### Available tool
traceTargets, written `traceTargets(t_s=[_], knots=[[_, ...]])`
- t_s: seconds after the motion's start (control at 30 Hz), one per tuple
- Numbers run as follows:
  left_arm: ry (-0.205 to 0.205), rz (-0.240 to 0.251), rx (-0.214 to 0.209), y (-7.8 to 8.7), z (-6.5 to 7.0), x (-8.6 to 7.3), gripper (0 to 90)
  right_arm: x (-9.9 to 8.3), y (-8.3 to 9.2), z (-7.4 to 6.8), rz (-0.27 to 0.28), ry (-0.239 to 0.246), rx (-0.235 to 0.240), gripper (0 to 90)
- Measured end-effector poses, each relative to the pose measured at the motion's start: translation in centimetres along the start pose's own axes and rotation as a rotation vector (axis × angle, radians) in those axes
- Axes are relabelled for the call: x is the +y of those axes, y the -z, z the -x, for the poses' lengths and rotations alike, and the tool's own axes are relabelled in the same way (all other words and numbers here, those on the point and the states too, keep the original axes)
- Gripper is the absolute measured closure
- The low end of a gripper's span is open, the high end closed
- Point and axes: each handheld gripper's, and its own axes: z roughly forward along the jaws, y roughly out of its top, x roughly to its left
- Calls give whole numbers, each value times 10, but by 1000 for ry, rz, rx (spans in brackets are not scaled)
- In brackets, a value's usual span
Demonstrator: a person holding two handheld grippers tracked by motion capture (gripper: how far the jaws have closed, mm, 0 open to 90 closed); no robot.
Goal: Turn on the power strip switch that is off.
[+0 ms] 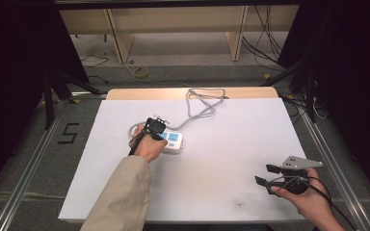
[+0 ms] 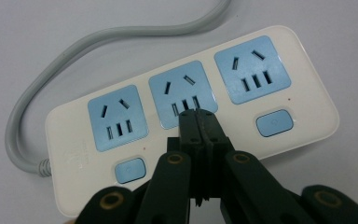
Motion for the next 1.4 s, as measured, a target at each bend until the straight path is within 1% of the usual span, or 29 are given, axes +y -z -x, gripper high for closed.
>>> traceTargets(t_s=[0.13,0.2,0.3,0.33,0.37,0.43,0.53,0.63,0.7,0.73,0.87,0.9,0.93,0.97,1.0,1.03,1.07,1.13,1.27,1.3,1.4], knots=[[13,23,1,3,-3,-2,896,0,0,1,1,-1,-1,347],[23,43,2,6,-4,-2,895,0,-1,0,0,-1,0,347],[32,61,-7,9,-5,-1,893,0,-1,0,1,2,0,347],[28,62,-4,10,-6,-2,891,0,-1,1,1,1,0,347],[25,64,-1,10,-7,-2,854,0,-1,1,0,-2,0,347],[32,68,-3,11,-8,-3,835,0,-1,1,-1,-3,0,347],[36,83,8,15,-10,-4,822,0,-1,1,-3,-3,1,347],[42,97,-1,18,-12,-4,776,0,-2,1,-2,-4,2,347],[55,113,1,20,-13,-5,736,0,-1,1,-3,-3,2,347],[70,123,-1,20,-14,-5,710,0,-1,1,-3,-2,1,347],[121,125,-13,22,-15,-7,584,1,-2,1,-3,-1,1,347],[125,130,-6,23,-15,-7,554,1,-2,1,-3,-2,1,347],[116,133,1,24,-15,-8,518,1,-2,1,-4,-2,2,347],[119,145,6,25,-15,-8,475,0,-2,1,-2,-2,3,347],[118,147,6,27,-15,-9,427,1,-2,1,-4,-1,3,347],[128,136,9,29,-14,-9,392,1,-2,1,-3,-1,3,347],[133,123,1,30,-13,-9,365,1,-2,1,-4,-2,2,347],[139,133,-28,32,-12,-9,299,1,-2,1,-1,-4,2,347],[135,156,-85,35,-8,-12,264,1,-1,1,2,-3,1,347],[134,160,-94,36,-7,-12,257,1,-1,1,2,-2,-1,347],[120,174,-101,38,-4,-13,240,1,0,2,3,-4,-2,346]])
